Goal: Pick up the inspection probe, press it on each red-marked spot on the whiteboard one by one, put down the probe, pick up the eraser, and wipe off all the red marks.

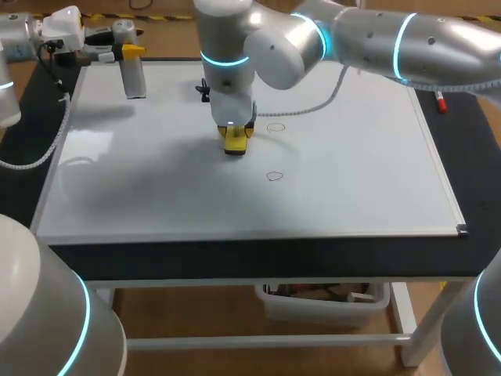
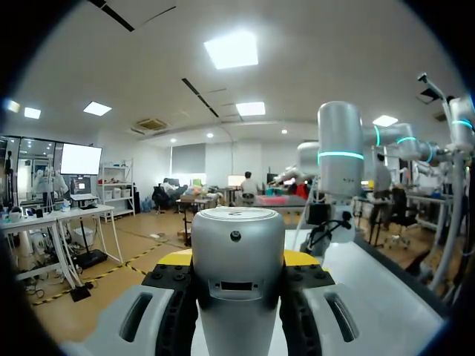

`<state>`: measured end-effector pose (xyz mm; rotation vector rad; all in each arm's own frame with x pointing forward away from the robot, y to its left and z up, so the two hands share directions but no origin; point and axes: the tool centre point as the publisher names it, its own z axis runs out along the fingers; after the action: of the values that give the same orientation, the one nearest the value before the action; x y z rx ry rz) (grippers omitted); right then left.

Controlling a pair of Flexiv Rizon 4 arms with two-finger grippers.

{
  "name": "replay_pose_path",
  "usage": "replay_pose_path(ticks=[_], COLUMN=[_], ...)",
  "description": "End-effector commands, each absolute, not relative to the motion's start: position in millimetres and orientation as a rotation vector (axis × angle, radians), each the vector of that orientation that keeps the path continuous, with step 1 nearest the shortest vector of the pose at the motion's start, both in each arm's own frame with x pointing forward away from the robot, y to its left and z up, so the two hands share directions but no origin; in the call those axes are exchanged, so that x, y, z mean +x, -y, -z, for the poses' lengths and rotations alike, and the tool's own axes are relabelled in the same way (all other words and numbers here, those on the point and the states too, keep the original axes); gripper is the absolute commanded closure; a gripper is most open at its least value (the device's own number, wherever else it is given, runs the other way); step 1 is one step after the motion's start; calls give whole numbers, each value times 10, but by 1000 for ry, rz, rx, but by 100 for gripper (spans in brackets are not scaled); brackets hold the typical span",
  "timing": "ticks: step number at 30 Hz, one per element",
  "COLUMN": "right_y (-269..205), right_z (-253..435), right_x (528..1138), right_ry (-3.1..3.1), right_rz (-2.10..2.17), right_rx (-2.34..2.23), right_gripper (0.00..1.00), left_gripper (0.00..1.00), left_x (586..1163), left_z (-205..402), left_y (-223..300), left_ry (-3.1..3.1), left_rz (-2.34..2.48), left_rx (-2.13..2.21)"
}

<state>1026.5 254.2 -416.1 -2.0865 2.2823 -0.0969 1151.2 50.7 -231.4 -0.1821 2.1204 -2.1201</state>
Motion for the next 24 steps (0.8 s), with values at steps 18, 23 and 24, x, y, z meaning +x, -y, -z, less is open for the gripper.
replay_pose_path(ticks=[18,23,24], right_y=[-2746,-2914,-2947], right_z=[4008,4077,4090], right_x=[10123,10088,10080], right_ry=[-2183,-2114,-2101], right_rz=[85,60,55], right_rx=[-2170,-2194,-2200], right_gripper=[100,100,100], left_gripper=[100,100,100], left_x=[11516,11516,11516], left_z=[2305,2305,2305], left_y=[-510,-510,-510], left_ry=[-2122,-2122,-2122], left_rz=[2121,2121,2121], left_rx=[-180,-180,-180])
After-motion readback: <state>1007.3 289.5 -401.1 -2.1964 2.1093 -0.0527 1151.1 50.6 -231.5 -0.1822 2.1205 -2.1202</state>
